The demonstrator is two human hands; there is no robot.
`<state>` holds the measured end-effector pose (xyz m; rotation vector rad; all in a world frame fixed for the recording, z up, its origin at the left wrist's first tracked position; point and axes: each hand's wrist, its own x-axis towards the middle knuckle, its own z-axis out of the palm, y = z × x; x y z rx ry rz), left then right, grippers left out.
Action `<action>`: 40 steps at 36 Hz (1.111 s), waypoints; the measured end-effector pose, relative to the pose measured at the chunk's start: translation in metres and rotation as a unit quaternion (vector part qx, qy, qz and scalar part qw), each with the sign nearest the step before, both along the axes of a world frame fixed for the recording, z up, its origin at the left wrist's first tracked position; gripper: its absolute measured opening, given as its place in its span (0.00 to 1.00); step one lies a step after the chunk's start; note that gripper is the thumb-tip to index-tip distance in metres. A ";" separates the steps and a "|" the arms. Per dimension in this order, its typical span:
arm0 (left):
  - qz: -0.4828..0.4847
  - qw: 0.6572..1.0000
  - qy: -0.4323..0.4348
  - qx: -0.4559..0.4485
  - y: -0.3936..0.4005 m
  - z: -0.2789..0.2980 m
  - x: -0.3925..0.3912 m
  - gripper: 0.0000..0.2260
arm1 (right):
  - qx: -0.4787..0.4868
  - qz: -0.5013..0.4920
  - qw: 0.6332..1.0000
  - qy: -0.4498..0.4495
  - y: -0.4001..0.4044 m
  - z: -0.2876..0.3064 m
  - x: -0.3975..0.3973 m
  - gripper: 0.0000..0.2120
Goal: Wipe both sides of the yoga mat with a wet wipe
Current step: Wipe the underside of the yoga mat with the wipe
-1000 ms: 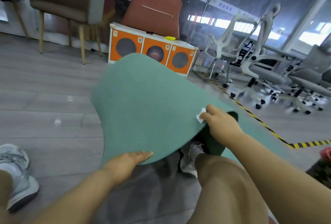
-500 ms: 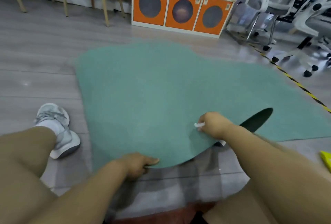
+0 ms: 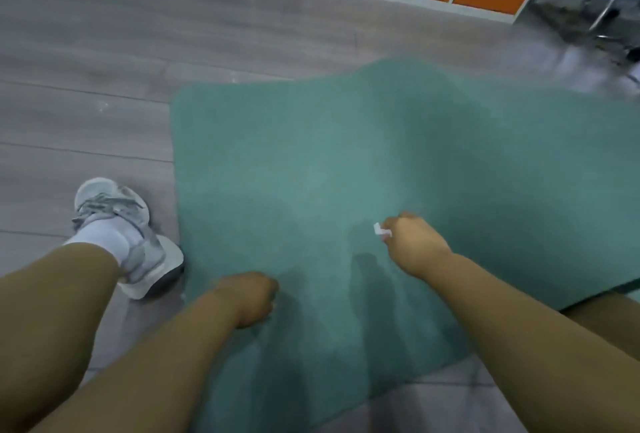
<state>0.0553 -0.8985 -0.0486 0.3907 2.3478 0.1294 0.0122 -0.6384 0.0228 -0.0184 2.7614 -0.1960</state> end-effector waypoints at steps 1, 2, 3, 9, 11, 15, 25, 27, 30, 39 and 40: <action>0.007 1.000 0.004 -0.014 -0.007 0.000 -0.008 0.14 | -0.006 -0.009 1.000 0.001 -0.003 -0.006 -0.008 0.13; 0.016 1.000 0.007 -0.026 -0.013 0.001 -0.016 0.14 | -0.013 -0.018 1.000 -0.003 -0.007 -0.012 -0.016 0.13; 0.023 0.999 0.012 -0.037 -0.018 0.002 -0.023 0.15 | -0.018 -0.024 1.000 -0.008 -0.010 -0.018 -0.023 0.14; 0.047 0.996 0.032 -0.076 -0.048 0.007 -0.064 0.19 | -0.046 -0.032 0.998 -0.021 -0.037 -0.047 -0.072 0.19; 0.060 0.993 0.030 -0.093 -0.065 0.005 -0.076 0.19 | -0.049 -0.022 0.998 -0.015 -0.045 -0.055 -0.085 0.20; 0.114 0.986 0.028 -0.116 -0.095 -0.009 -0.090 0.22 | -0.074 -0.020 0.997 0.028 -0.047 -0.086 -0.110 0.14; 0.219 0.967 0.108 -0.077 -0.119 -0.053 -0.089 0.41 | -0.098 -0.166 0.975 0.109 -0.058 -0.143 -0.164 0.19; 0.221 0.967 0.114 -0.060 -0.123 -0.058 -0.087 0.42 | -0.101 -0.189 0.968 0.130 -0.074 -0.151 -0.169 0.21; 0.219 0.968 0.118 -0.040 -0.127 -0.060 -0.087 0.46 | -0.110 -0.146 0.972 0.147 -0.114 -0.161 -0.166 0.21; 0.134 0.979 0.154 -0.024 -0.158 -0.070 -0.098 0.35 | -0.225 0.345 0.911 0.015 -0.223 -0.146 -0.077 0.18; 0.126 0.979 0.157 -0.029 -0.162 -0.069 -0.102 0.31 | -0.232 0.358 0.904 0.030 -0.218 -0.146 -0.078 0.19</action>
